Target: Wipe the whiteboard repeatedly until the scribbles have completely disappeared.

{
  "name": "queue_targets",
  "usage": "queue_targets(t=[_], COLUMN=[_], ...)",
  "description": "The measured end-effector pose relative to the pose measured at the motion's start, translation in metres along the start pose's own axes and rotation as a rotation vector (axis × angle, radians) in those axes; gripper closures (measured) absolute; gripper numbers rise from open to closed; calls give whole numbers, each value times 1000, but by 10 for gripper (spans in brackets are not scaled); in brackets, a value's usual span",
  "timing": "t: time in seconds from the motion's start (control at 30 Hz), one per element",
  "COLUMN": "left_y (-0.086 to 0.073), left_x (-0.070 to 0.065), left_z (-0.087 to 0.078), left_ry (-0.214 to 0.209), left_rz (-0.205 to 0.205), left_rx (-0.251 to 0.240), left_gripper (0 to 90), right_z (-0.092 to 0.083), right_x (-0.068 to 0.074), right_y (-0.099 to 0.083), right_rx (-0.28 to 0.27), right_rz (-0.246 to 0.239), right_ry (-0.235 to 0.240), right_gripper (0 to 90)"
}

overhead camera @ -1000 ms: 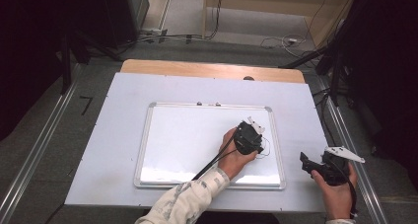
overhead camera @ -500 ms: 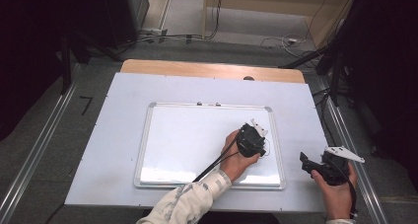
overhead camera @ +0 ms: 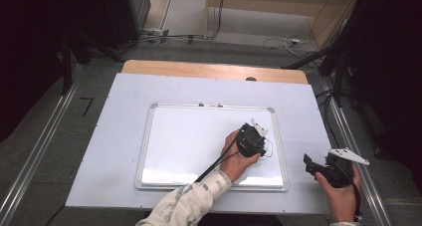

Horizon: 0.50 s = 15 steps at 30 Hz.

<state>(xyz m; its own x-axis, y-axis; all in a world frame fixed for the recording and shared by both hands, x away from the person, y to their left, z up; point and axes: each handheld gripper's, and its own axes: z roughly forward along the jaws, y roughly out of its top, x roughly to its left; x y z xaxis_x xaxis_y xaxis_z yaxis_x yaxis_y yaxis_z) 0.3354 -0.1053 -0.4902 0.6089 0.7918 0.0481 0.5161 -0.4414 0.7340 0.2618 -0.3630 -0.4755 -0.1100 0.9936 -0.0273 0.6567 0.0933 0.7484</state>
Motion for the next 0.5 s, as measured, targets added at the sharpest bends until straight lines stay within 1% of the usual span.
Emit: queue_targets(t=[0.13,0.3,0.5], left_y=[0,0,-1], left_x=[6,13,11], left_z=[0,0,0], left_ry=[14,21,28], left_rz=[-12,-26,-24], left_rx=[2,2,4], left_gripper=[410,410,410], right_z=[0,0,0], right_x=[0,0,0], right_y=[0,0,0], right_rx=[2,2,3], right_rz=[-1,-1,-2], right_ry=[1,1,1], right_gripper=[154,154,153])
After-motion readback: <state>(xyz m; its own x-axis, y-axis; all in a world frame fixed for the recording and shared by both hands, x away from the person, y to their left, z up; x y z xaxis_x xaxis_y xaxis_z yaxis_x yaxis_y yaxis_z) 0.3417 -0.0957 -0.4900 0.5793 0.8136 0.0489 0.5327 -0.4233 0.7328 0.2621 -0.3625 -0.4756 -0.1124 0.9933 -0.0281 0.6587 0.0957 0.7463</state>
